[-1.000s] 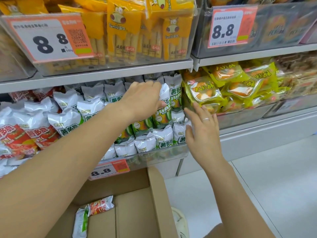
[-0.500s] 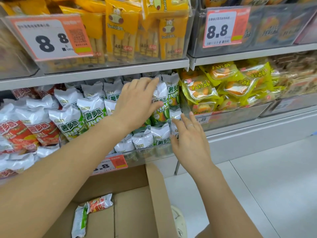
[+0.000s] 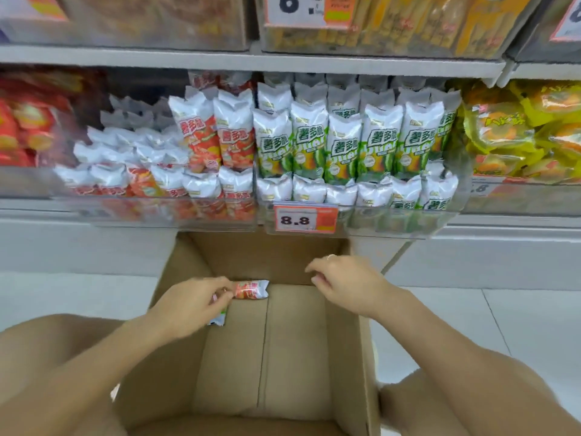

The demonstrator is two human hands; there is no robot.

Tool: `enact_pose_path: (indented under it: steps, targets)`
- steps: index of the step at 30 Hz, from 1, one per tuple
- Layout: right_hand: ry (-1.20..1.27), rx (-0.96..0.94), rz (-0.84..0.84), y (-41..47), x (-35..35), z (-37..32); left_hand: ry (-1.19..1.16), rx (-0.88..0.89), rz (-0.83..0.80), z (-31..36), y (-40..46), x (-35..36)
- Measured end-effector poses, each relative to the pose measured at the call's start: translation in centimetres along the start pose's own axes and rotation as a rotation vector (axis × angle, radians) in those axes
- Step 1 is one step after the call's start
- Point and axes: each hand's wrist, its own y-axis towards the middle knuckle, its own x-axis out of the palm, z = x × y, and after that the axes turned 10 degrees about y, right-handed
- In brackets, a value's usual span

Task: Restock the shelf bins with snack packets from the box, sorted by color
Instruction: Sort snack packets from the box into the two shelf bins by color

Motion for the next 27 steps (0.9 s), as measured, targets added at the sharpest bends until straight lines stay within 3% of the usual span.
enact_pose_path:
  steps: [3,7,15,23,27]
  targets:
    - [-0.096,0.021,-0.228,3.0,3.9,-1.2,0.021,-0.117,-0.200,-3.6,0.7,2.6]
    - [-0.026,0.110,-0.384,8.2,8.4,-1.9,-0.182,-0.289,-0.347,-6.4,3.4,7.2]
    - [0.101,0.167,-0.496,18.8,18.9,-1.6,-0.526,-0.648,-0.344,-8.4,10.0,18.2]
    - [0.043,0.208,-0.570,25.6,24.9,0.8,-0.500,-0.704,-0.239,-9.4,15.6,23.2]
    - [0.031,0.199,-0.582,26.6,26.1,1.2,-0.464,-0.650,-0.313,-9.9,16.2,24.1]
